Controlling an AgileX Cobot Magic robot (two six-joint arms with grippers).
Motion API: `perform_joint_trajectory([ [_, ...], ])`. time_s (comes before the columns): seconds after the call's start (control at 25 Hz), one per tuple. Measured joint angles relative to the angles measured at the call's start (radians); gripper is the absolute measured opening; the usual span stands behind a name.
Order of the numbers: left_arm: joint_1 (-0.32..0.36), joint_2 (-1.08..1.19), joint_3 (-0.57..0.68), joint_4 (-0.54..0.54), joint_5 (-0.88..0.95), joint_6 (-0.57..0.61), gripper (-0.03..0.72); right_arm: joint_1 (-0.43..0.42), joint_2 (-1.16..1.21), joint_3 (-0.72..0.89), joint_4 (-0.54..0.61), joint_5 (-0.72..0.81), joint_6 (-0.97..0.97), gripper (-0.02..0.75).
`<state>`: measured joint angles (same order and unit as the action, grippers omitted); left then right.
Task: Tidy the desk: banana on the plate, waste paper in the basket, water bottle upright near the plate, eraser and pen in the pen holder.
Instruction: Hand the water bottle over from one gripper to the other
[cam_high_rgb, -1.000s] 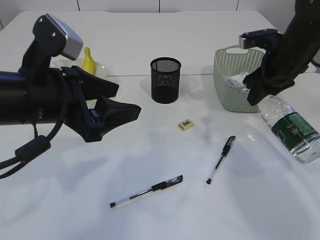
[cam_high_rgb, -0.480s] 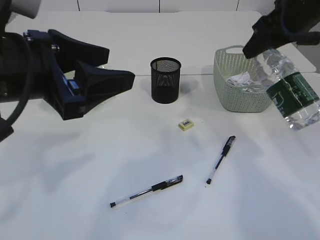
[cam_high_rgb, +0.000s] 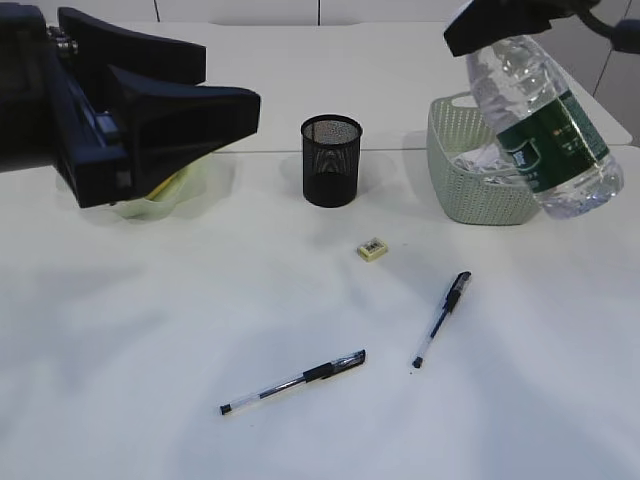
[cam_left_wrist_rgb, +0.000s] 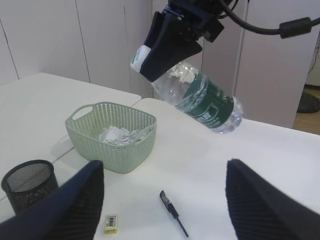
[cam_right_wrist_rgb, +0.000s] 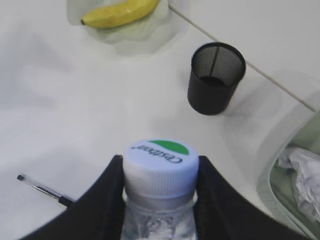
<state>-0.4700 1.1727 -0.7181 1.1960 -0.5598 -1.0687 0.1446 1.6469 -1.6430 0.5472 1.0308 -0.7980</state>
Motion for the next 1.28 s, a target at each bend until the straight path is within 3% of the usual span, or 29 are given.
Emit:
perform_joint_trajectory([
  [0.28,0.000,0.000,0.000,-0.025,-0.035,-0.006,0.546,0.021,-0.017,0.002,0.150,-0.004,-0.156,0.252],
  [0.64,0.000,0.000,0.000,-0.042,-0.038,-0.006,0.546,0.021,-0.052,0.015,0.452,-0.022,-0.399,0.252],
  [1.04,0.000,0.000,0.000,-0.090,-0.040,-0.006,0.546,0.022,-0.102,0.130,0.766,0.034,-0.683,0.252],
  [1.28,0.000,0.000,0.000,-0.124,-0.075,0.002,0.546,0.022,-0.117,0.149,0.915,0.114,-0.739,0.252],
])
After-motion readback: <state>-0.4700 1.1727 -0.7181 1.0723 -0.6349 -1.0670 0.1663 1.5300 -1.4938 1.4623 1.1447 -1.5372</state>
